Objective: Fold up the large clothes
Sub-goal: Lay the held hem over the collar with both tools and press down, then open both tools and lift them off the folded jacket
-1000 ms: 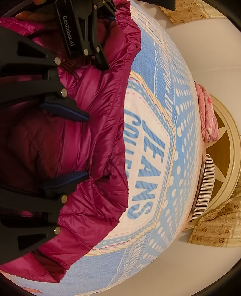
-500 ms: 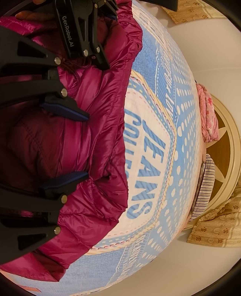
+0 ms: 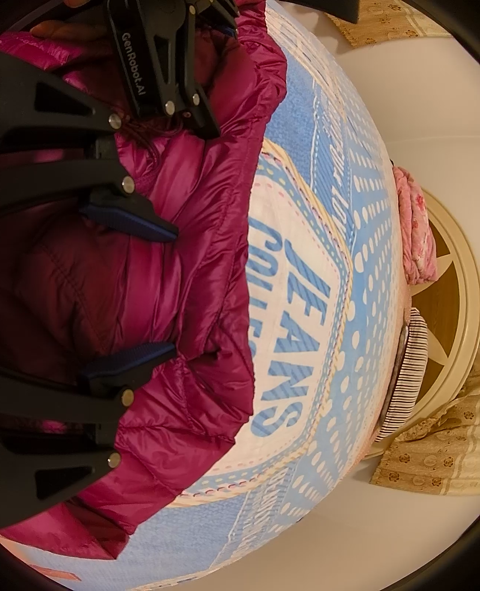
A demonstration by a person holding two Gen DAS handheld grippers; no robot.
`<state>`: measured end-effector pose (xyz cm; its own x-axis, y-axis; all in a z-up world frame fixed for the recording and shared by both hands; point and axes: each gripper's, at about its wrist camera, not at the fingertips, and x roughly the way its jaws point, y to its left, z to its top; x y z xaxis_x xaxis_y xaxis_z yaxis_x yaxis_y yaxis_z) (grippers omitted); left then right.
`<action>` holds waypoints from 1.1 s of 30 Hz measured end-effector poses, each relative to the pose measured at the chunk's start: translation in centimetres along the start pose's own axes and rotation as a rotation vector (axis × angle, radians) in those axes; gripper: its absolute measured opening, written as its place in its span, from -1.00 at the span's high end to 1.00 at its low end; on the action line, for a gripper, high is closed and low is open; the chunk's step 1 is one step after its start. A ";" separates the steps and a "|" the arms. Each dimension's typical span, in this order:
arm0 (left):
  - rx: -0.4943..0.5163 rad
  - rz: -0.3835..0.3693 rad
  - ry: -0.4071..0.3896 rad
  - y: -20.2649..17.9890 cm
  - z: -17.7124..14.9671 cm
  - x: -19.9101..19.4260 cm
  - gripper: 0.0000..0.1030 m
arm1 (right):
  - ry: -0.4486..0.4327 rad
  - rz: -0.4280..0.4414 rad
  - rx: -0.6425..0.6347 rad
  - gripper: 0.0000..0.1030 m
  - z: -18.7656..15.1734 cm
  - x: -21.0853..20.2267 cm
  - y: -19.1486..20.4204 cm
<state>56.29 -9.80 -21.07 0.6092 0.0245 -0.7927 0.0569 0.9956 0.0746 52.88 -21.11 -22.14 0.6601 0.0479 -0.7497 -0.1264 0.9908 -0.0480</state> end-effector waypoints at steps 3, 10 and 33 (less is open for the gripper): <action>-0.011 -0.059 0.034 1.1 0.8 -1.0 -0.88 | 0.013 0.026 -0.006 -0.21 0.4 -0.2 -0.4; 0.020 -0.044 -0.072 6.7 -3.8 -11.2 -0.87 | -0.075 0.038 -0.007 -0.77 -1.2 -8.3 -2.9; 0.089 0.045 -0.091 12.9 -32.7 -26.8 -0.87 | 0.020 -0.004 0.179 -0.78 -28.9 -27.2 -7.1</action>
<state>14.81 5.32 -18.65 0.6820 0.0567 -0.7292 0.0956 0.9815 0.1658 14.42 -33.10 -20.52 0.6452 0.0429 -0.7628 0.0118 0.9977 0.0661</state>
